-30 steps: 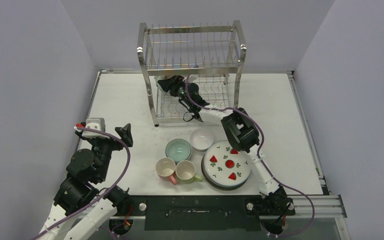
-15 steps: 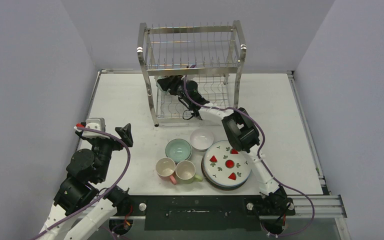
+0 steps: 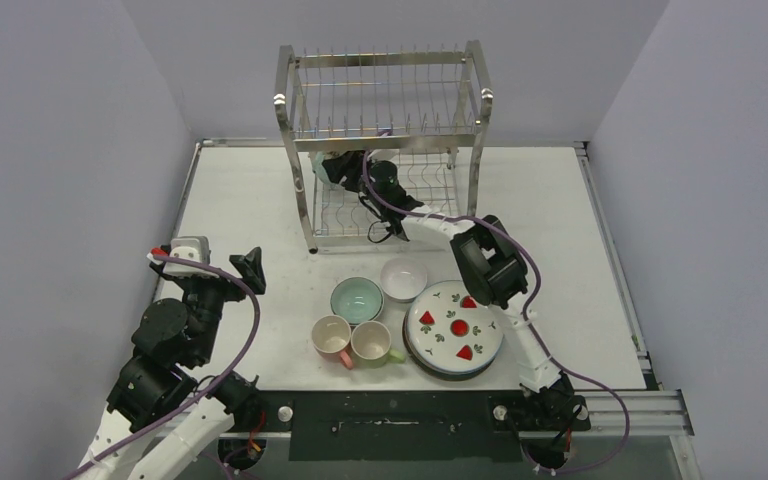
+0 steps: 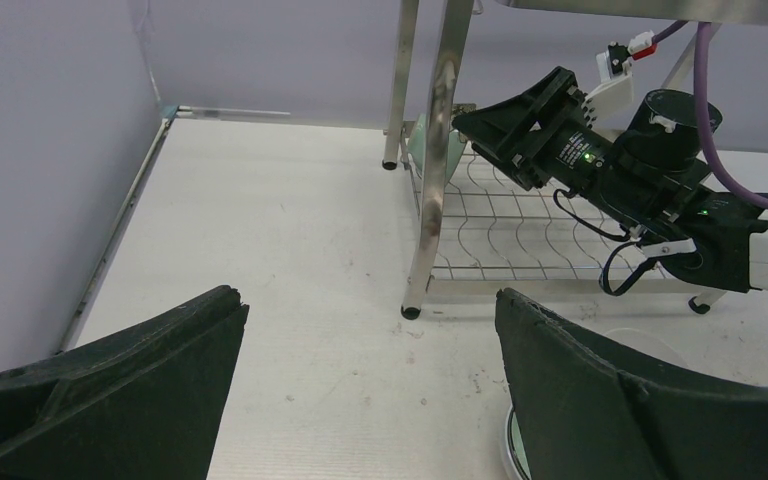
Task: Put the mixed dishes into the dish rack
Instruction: Insert the bowl into the dish rack.
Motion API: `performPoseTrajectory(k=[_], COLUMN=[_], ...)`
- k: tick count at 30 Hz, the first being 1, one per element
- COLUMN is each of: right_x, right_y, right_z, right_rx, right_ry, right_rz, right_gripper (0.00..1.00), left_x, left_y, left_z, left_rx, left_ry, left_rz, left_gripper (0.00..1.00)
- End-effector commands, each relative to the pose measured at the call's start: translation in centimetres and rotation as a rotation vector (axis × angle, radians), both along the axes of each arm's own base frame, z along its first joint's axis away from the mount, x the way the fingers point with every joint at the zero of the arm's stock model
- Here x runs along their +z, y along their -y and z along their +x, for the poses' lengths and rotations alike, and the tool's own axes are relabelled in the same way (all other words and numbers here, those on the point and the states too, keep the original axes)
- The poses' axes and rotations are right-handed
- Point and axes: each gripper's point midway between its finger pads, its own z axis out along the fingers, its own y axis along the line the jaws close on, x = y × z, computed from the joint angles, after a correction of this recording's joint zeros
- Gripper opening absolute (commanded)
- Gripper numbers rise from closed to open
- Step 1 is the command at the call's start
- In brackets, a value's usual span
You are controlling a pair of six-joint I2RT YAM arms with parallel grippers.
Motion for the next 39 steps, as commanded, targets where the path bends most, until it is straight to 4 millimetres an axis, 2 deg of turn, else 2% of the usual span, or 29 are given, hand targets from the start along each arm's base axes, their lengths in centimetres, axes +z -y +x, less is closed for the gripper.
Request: performPoseTrajectory(k=[1,4,8,11,16,21,27,30,35,39], right_x=[8.2,9.2,10.2,9.5,7.9,7.9,7.5,7.2,6.2,5.8], right_y=[-0.2,-1.3,-2.7,-2.8,-1.2,0.0,0.3,0.7,0.9,0.5], right_z=[0.2,0.1,-0.1,0.0,0.0,-0.6,-1.9,-2.4,-2.4,-1.4], right_rx=[-0.008,0.01,0.032,0.029,-0.002,-0.003,0.033,0.034,0.025,0.012], right_ry=[0.143,0.16,0.176,0.161,0.142,0.152,0.142,0.139,0.124,0.115], right_rz=[0.075,0.075,0.081,0.055,0.049,0.101,0.13,0.142,0.106,0.07], right_gripper=[0.58,0.5,0.28,0.17,0.15,0.14,0.12,0.14,0.39,0.49], left_x=[1.3,1.3,1.3,1.3,1.3,1.3,1.3,1.3,1.2,1.2], left_y=[0.0,0.0,0.0,0.0,0.0,0.0,0.1,0.1,0.1,0.2], left_z=[0.0,0.0,0.0,0.0,-0.1,-0.1,0.0,0.0,0.1,0.1], left_rx=[-0.006,-0.005,-0.005,-0.003,-0.005,-0.007,-0.008,-0.008,-0.008,-0.008], left_ry=[0.052,0.051,0.049,0.049,0.054,0.054,0.053,0.05,0.048,0.046], left_rz=[-0.028,-0.027,-0.025,-0.024,-0.029,-0.028,-0.028,-0.025,-0.024,-0.022], left_gripper=[0.95,0.95,0.95,0.95,0.95,0.95,0.94,0.95,0.95,0.94])
